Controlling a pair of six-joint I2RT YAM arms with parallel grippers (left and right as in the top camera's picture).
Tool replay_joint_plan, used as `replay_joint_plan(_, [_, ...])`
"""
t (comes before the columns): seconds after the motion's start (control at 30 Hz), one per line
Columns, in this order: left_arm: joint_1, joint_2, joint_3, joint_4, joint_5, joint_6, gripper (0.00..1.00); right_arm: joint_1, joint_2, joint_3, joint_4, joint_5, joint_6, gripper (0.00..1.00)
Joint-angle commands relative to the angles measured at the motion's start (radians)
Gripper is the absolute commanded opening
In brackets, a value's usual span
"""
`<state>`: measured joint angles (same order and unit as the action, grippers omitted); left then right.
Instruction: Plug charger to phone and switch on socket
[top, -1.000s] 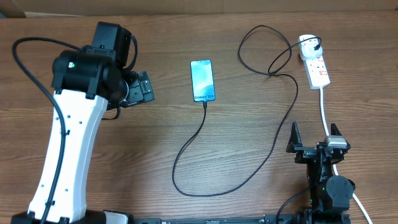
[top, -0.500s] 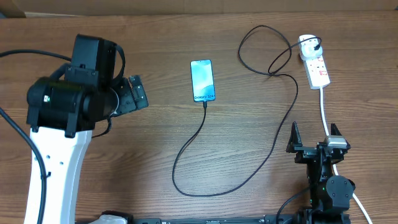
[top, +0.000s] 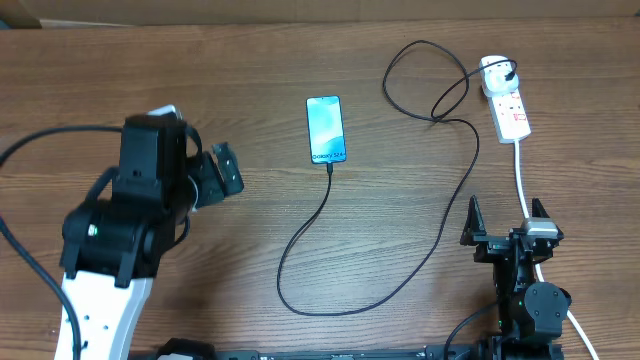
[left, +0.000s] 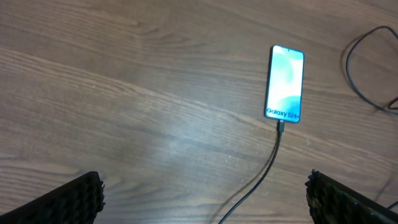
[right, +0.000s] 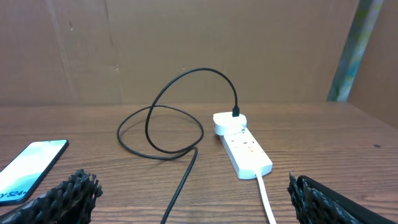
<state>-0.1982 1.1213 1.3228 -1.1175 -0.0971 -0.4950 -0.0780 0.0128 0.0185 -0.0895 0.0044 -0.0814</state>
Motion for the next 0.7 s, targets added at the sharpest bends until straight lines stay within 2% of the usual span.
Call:
replay_joint_plan(0.0, [0.002,-0.067,-0.047,0.008,0.013,0.019,1.00,-0.002,-0.010,-0.011,0.005,0.002,0.006,1.00])
replay_joint_plan(0.37, [0.002,-0.276,-0.194,0.029,0.012,0.050,1.00,-0.002,-0.010,-0.011,0.005,0.002,0.006,1.00])
replay_joint_plan(0.67, [0.002,-0.510,-0.509,0.311,0.013,0.055,1.00,-0.002,-0.010,-0.011,0.005,0.002,0.006,1.00])
